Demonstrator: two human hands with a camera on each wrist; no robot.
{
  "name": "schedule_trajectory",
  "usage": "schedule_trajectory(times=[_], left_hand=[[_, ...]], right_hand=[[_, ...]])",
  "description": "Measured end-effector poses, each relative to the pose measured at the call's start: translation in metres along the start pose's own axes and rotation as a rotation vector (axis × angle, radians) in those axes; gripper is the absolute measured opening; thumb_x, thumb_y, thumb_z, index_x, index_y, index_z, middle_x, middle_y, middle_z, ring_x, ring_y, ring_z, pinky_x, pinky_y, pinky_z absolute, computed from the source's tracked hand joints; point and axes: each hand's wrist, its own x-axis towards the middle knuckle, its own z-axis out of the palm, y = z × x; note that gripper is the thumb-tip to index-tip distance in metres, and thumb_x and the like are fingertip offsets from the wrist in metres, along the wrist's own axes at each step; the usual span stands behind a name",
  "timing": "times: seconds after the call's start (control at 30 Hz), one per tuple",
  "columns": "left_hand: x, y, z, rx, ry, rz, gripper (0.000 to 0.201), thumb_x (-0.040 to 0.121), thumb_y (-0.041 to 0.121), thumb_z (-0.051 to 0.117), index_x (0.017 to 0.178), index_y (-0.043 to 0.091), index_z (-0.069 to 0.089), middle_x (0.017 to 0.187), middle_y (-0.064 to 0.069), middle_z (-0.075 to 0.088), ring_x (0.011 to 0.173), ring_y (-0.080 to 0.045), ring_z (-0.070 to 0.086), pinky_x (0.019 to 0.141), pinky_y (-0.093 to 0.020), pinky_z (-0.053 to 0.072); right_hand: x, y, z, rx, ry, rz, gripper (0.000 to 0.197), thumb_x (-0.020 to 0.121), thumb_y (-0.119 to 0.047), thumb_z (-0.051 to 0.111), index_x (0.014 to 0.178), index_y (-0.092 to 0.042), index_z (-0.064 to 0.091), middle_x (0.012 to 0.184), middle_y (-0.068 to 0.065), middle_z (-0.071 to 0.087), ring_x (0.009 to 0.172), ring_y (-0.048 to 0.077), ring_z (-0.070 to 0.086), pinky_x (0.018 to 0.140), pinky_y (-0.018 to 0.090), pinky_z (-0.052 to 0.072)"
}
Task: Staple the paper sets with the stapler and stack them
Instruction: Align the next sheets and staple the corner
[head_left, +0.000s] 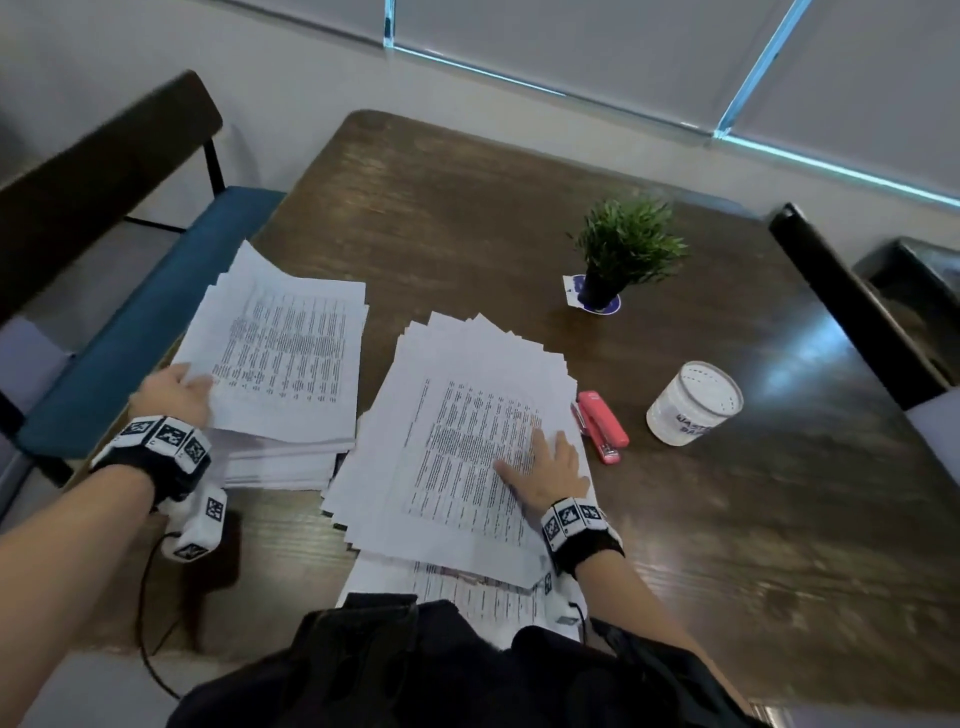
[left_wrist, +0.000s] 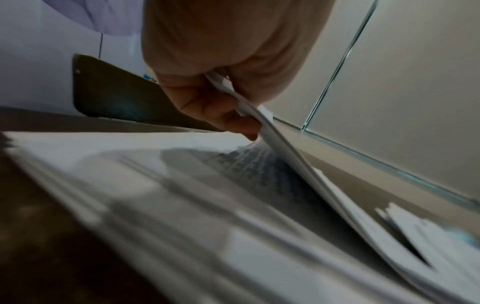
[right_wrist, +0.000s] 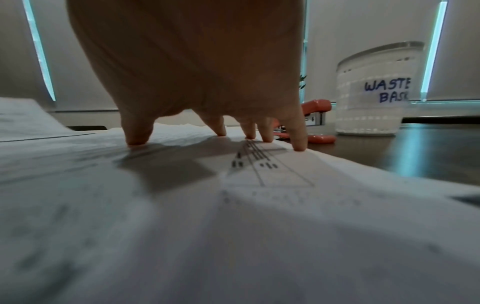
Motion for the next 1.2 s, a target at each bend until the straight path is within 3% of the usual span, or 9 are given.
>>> schedule_trajectory(times=[0.17, 0.4, 0.53, 0.6, 0.7, 0.87, 1.03, 1.13, 1.2], left_hand=[[0.0, -0.032, -0.001, -0.051, -0.034, -0.121, 0.042, 0.09, 0.026, 0.065, 0.129, 0.01, 0.061, 0.127, -0.022, 0.061, 0.116, -0.044, 0.055, 0.102, -0.049, 0.044], [-0.002, -0.025, 0.004, -0.067, 0.002, -0.159, 0.046, 0.087, 0.005, 0.059, 0.133, 0.007, 0.057, 0.131, -0.023, 0.058, 0.12, -0.042, 0.053, 0.103, -0.047, 0.045], [-0.001, -0.031, 0.009, -0.05, -0.026, -0.202, 0.047, 0.071, 0.026, 0.071, 0.113, 0.008, 0.063, 0.113, -0.02, 0.065, 0.101, -0.04, 0.062, 0.089, -0.048, 0.054], [0.0, -0.03, 0.01, -0.074, -0.028, -0.207, 0.05, 0.076, 0.018, 0.073, 0.123, 0.004, 0.06, 0.121, -0.022, 0.062, 0.111, -0.04, 0.059, 0.096, -0.045, 0.05], [0.004, -0.027, 0.013, -0.055, 0.033, -0.209, 0.046, 0.087, -0.001, 0.059, 0.132, 0.004, 0.056, 0.13, -0.026, 0.056, 0.121, -0.042, 0.052, 0.101, -0.043, 0.043], [-0.004, -0.028, 0.012, 0.166, 0.042, -0.199, 0.036, 0.084, 0.007, 0.06, 0.12, 0.007, 0.062, 0.128, -0.022, 0.054, 0.12, -0.041, 0.049, 0.099, -0.05, 0.042], [-0.013, -0.019, 0.016, 0.272, 0.0, -0.106, 0.032, 0.084, 0.011, 0.059, 0.112, 0.023, 0.07, 0.145, -0.008, 0.042, 0.134, -0.033, 0.031, 0.11, -0.049, 0.022], [-0.024, 0.0, 0.025, 0.12, 0.018, 0.064, 0.029, 0.086, 0.011, 0.065, 0.112, 0.022, 0.07, 0.142, -0.002, 0.045, 0.128, -0.029, 0.04, 0.105, -0.047, 0.032], [-0.038, 0.015, 0.037, 0.027, -0.036, 0.229, 0.024, 0.086, 0.009, 0.066, 0.107, 0.018, 0.071, 0.135, -0.003, 0.05, 0.121, -0.028, 0.048, 0.101, -0.046, 0.041]], right_hand=[[-0.004, 0.002, -0.003, 0.019, -0.013, 0.0, 0.098, 0.081, -0.08, 0.043, 0.155, -0.031, 0.001, 0.163, 0.0, -0.011, 0.15, 0.025, -0.006, 0.117, 0.059, 0.012], [0.0, 0.0, -0.001, 0.037, 0.021, 0.018, 0.098, 0.079, -0.078, 0.048, 0.155, -0.03, 0.007, 0.163, 0.001, -0.006, 0.15, 0.025, -0.002, 0.116, 0.061, 0.015], [0.003, -0.003, -0.002, 0.036, 0.011, 0.028, 0.099, 0.078, -0.076, 0.051, 0.155, -0.029, 0.009, 0.163, 0.003, -0.004, 0.15, 0.026, 0.0, 0.116, 0.06, 0.016], [0.004, -0.004, -0.002, 0.031, 0.019, 0.033, 0.1, 0.078, -0.076, 0.052, 0.154, -0.029, 0.01, 0.163, 0.004, -0.002, 0.149, 0.027, 0.002, 0.116, 0.06, 0.017], [0.003, -0.002, -0.002, 0.034, 0.032, 0.037, 0.099, 0.077, -0.077, 0.052, 0.154, -0.029, 0.012, 0.163, 0.004, 0.0, 0.149, 0.026, 0.003, 0.115, 0.059, 0.018], [0.004, -0.003, -0.004, 0.025, 0.02, 0.035, 0.1, 0.077, -0.077, 0.053, 0.154, -0.028, 0.012, 0.163, 0.006, 0.0, 0.149, 0.027, 0.003, 0.115, 0.06, 0.019], [-0.001, -0.006, -0.004, 0.002, 0.031, 0.04, 0.1, 0.076, -0.08, 0.049, 0.154, -0.03, 0.012, 0.163, 0.004, 0.001, 0.149, 0.026, 0.004, 0.115, 0.059, 0.021], [-0.004, -0.009, -0.006, 0.009, 0.036, 0.046, 0.1, 0.075, -0.079, 0.053, 0.153, -0.027, 0.017, 0.162, 0.008, 0.008, 0.148, 0.028, 0.009, 0.115, 0.056, 0.022], [-0.005, -0.014, -0.011, 0.007, 0.079, 0.105, 0.099, 0.072, -0.075, 0.062, 0.148, -0.019, 0.028, 0.154, 0.016, 0.023, 0.141, 0.033, 0.022, 0.111, 0.051, 0.032]])
